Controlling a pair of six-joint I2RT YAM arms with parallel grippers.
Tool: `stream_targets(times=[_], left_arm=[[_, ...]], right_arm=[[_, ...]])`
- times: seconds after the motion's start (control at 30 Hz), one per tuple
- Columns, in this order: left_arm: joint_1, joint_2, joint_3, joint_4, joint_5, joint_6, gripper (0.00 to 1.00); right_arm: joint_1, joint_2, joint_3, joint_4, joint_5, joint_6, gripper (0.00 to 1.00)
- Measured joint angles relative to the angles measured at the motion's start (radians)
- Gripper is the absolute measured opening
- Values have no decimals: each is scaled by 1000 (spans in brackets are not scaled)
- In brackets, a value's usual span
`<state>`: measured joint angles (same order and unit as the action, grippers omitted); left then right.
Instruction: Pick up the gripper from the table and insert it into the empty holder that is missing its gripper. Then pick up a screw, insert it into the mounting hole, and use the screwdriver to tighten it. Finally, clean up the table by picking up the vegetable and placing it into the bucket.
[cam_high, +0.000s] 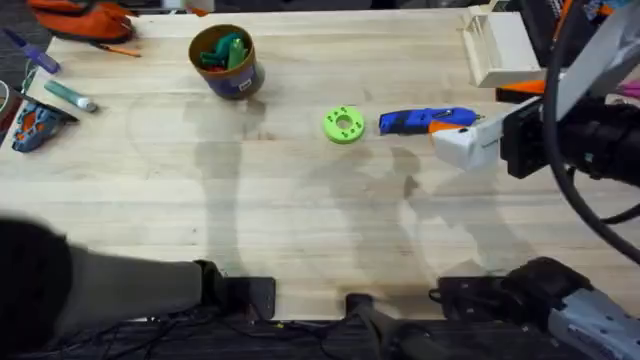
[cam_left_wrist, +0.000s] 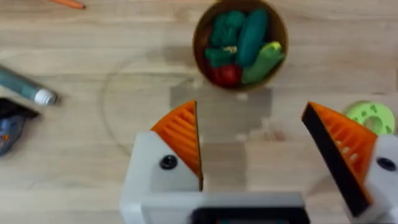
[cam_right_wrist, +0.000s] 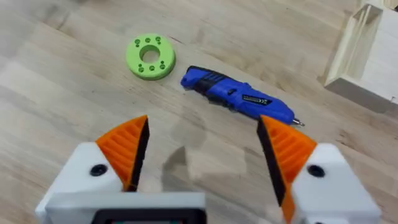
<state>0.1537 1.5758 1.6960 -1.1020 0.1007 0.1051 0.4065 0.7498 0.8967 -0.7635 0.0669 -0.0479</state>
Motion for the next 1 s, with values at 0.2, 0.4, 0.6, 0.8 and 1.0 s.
stream_targets(times=[0.2,0.4,0.6,0.8,1.0], left_arm=[[-17,-156,-50,-51,-20,0,988],[-133,-360,-326,17,-24,-13,988],[-240,-504,-597,81,-42,-104,988],[-367,-590,-795,116,-48,-190,987],[-412,-607,-839,130,-52,-228,988]], right_arm=[[0,0,0,0,0,30,988],[0,-49,0,-35,63,104,989],[0,-144,0,-145,145,168,989],[0,-195,0,-215,167,184,989],[0,-195,0,-240,173,227,989]])
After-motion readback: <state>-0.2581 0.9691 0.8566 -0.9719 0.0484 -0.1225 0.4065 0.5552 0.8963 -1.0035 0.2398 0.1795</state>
